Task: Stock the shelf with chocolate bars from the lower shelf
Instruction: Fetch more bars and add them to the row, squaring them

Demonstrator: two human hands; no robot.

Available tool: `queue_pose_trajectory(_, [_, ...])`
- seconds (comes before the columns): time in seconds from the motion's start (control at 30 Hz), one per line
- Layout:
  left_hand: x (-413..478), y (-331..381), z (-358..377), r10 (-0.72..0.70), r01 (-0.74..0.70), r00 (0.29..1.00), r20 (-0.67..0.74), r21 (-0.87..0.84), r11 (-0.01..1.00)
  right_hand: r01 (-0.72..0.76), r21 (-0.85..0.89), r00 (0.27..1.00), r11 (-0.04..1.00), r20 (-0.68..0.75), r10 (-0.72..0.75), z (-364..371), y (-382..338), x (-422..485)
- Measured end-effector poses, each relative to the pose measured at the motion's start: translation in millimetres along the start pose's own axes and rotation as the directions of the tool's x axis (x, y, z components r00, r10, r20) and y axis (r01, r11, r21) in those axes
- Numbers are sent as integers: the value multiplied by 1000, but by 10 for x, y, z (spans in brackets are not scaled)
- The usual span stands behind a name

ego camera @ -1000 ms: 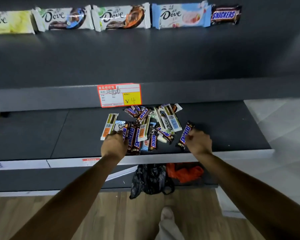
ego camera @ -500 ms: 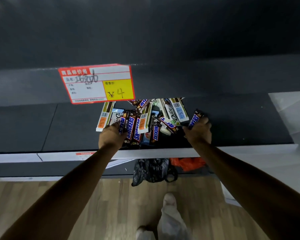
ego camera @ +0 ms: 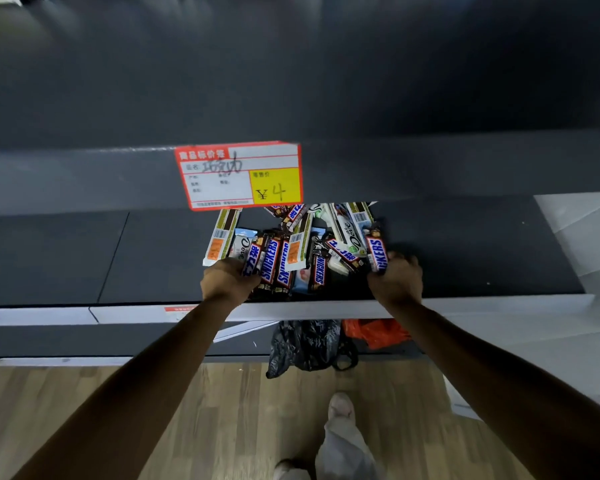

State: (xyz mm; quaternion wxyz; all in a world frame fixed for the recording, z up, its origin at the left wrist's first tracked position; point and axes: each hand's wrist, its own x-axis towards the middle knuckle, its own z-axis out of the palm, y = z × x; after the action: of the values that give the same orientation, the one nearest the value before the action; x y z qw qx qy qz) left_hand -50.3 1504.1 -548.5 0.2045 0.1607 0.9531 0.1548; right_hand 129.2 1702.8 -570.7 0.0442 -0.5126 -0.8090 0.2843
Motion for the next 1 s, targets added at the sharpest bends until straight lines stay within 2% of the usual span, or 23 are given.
queue_pose_trajectory(0.17, [-189,-7,-116,65,-53,997,27,-336,940,199,88,979,976,24,-202,-33,-236,-270])
queue_pose_trajectory(0.33, [-418,-10,-344,131,-14,977,167,-565,825,316,114,939,942,108,-328,-156,-547,-612])
queue_pose_trajectory(0.5, [-655,-57,-631,212,-6,940,269,-606,795,531,77,845,844,19,-534,-376,-802,-952])
queue_pose_trajectory(0.6, [-807,-70,-828,245,70,911,331,-711,700,608,68,794,791,-45,-606,-523,-923,-1116])
queue_pose_trajectory(0.73, [-994,-82,-1053,249,167,891,379,-784,598,625,102,780,774,-61,-622,-738,-1040,-1293])
queue_pose_trajectory(0.87, [-1187,-36,-1321,326,140,866,380,-809,571,652,180,757,737,-96,-646,-982,-1149,-1462])
queue_pose_trajectory(1.0, [-1371,4,-1594,388,118,840,379,-826,551,635,280,771,720,-169,-614,-1235,-1283,-1615])
